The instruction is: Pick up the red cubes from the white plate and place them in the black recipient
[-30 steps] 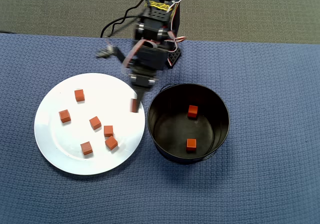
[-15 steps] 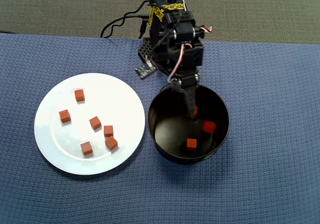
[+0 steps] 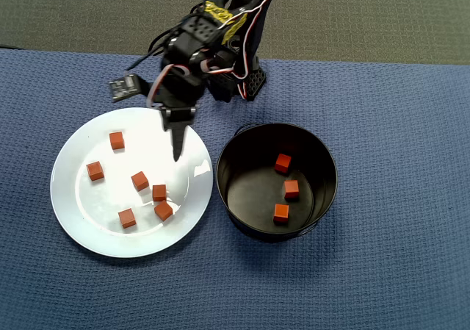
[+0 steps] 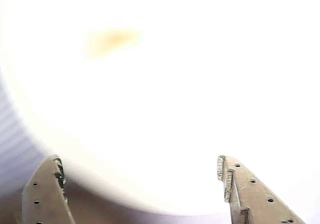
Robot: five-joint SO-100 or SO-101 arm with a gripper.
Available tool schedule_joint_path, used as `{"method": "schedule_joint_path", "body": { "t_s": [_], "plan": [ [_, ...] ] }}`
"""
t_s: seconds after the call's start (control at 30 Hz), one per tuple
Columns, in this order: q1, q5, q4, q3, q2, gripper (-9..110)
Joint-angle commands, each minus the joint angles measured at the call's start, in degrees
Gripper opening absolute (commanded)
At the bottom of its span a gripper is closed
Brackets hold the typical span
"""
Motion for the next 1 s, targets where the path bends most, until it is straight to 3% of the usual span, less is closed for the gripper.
{"method": "schedule_joint_path", "body": {
  "t_s": [0.0,0.27,0.97],
  "plan": [
    [8.35,-10.20,-10.11,4.57,-3.52,32],
    [14.24,-20.04,-23.29,3.43,-17.14,30],
    [18.90,-20.21,-24.52,-6.50,-30.76,26]
  ]
}}
